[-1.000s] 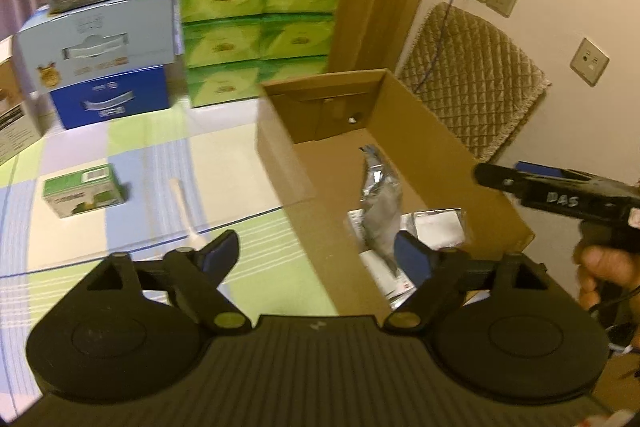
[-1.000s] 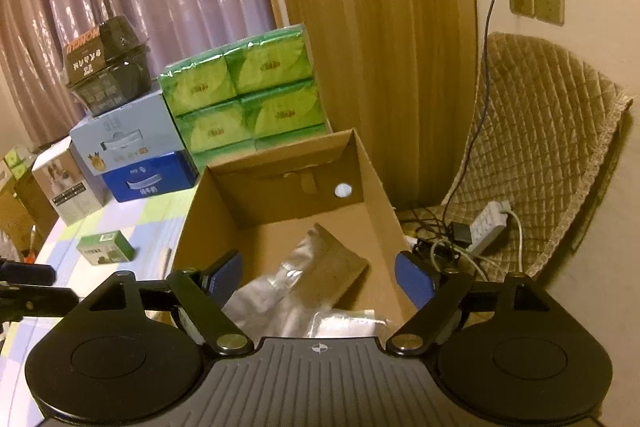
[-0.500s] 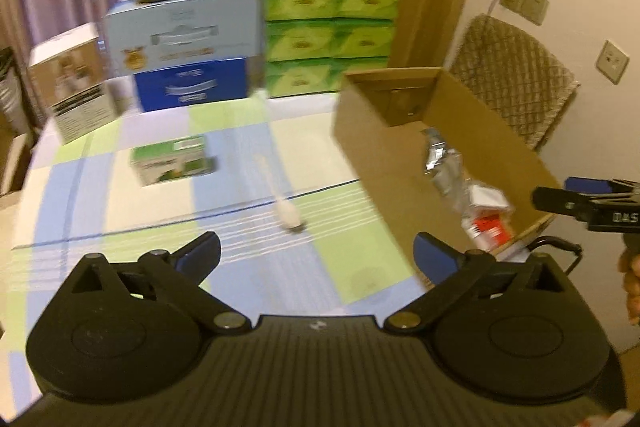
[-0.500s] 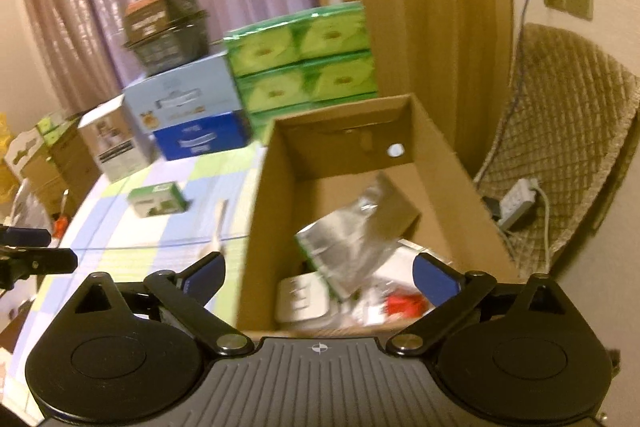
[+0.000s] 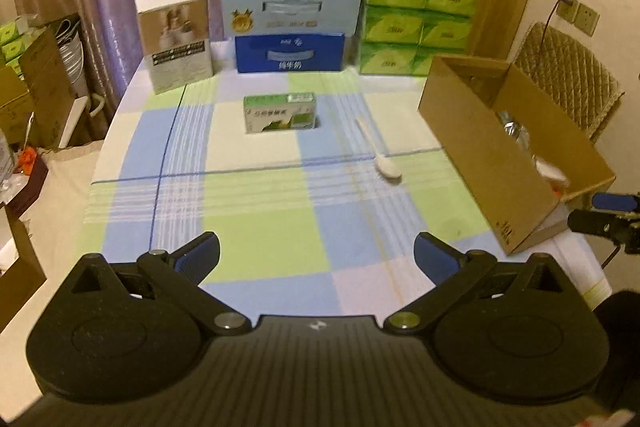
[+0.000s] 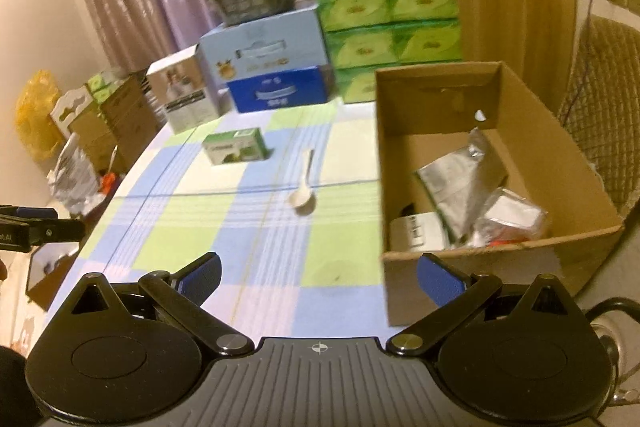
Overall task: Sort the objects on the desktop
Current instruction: 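Move both tools back toward the small green box and white spoon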
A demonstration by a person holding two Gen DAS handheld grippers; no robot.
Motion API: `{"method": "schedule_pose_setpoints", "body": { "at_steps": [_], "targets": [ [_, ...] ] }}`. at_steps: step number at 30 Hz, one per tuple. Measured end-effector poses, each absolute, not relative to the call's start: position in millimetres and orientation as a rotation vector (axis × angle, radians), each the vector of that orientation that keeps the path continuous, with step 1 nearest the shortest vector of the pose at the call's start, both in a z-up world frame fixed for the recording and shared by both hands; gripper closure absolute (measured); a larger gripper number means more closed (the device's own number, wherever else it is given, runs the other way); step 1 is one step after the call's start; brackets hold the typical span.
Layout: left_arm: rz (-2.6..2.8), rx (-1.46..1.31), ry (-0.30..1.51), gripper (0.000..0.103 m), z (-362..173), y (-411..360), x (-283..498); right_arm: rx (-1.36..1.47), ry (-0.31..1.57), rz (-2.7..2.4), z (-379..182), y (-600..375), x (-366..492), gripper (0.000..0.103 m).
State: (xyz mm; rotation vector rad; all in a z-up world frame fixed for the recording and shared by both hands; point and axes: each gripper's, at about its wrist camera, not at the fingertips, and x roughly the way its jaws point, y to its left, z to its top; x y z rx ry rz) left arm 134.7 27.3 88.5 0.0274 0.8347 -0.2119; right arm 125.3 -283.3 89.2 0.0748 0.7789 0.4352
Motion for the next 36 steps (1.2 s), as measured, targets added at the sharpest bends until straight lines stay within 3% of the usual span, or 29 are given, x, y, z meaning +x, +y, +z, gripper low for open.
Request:
{"method": "schedule_pose_setpoints", "body": {
  "at_steps": [18, 36],
  "targets": [
    [-0.218, 0.062, 0.871, 0.001, 71.3, 50.7, 125.6, 0.002, 0.818, 0.493, 70.0, -235.0, 126.5, 0.002],
    [-0.335, 0.239, 0.896, 0.002, 58.4, 53.8, 198.6, -0.108, 0.825, 0.554, 53.4, -185.1, 195.5, 0.002]
  ]
}}
